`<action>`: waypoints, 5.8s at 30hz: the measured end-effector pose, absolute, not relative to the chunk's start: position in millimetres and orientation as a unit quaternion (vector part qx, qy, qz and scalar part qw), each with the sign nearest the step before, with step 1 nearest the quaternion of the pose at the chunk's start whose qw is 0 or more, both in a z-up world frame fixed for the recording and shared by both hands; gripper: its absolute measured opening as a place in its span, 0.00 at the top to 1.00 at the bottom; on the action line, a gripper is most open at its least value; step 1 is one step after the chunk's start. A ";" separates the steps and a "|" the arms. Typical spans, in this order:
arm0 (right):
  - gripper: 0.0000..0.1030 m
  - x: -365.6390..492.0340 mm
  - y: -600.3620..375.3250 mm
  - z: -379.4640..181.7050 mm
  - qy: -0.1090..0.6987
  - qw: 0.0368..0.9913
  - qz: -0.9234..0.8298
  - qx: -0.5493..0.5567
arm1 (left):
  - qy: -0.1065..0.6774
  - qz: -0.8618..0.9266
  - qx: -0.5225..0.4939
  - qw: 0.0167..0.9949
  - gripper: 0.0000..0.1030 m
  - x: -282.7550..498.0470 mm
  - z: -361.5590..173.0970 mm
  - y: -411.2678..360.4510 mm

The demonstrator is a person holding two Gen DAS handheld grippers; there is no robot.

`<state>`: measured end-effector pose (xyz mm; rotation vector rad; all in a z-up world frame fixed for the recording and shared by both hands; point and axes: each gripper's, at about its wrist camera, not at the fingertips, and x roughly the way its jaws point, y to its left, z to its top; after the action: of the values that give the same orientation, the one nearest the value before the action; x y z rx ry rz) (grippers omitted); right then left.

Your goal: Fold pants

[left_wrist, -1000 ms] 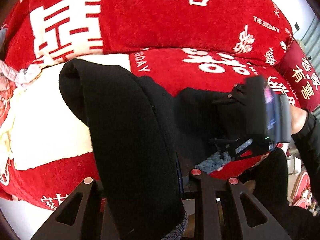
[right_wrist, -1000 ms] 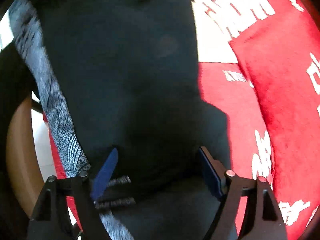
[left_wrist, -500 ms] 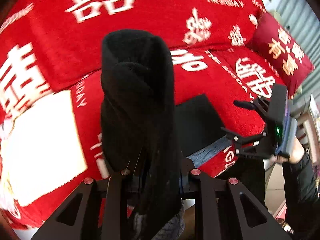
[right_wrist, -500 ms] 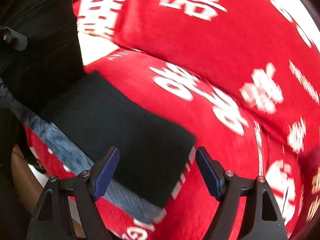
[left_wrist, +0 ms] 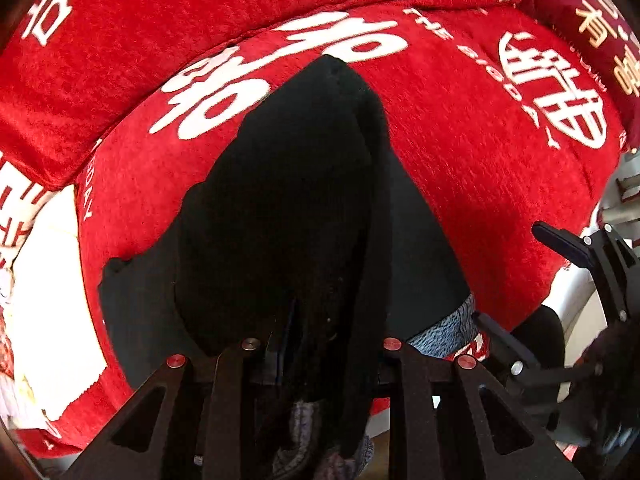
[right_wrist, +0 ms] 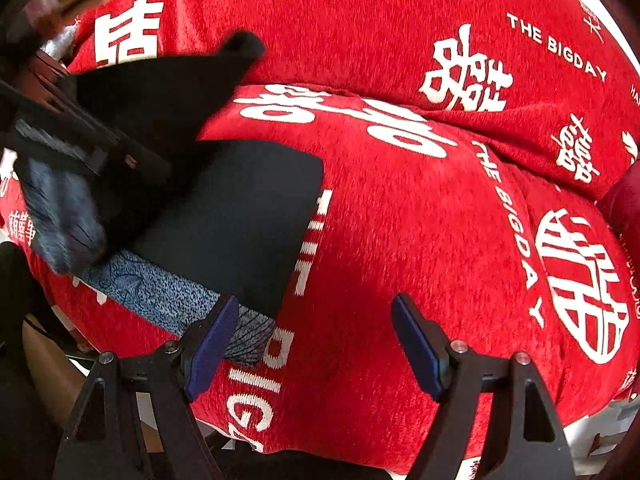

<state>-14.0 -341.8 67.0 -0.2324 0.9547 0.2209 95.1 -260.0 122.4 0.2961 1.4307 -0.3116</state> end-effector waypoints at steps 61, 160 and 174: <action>0.10 40.3 -244.8 120.1 0.398 0.897 0.185 -0.052 | 0.573 0.072 -0.080 0.812 0.00 103.8 89.8 -39.8; 0.46 36.6 -210.6 109.9 0.440 0.869 0.227 0.030 | 0.517 -0.091 -0.075 0.848 0.53 62.7 118.9 -11.4; 0.46 74.1 -171.7 73.4 0.479 0.847 0.227 0.040 | 0.545 -0.060 -0.085 0.832 0.53 90.3 85.3 25.3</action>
<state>74.1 -171.7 73.4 0.0839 1.0110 0.4791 90.3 25.3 85.3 -0.1800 1.1555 -0.1269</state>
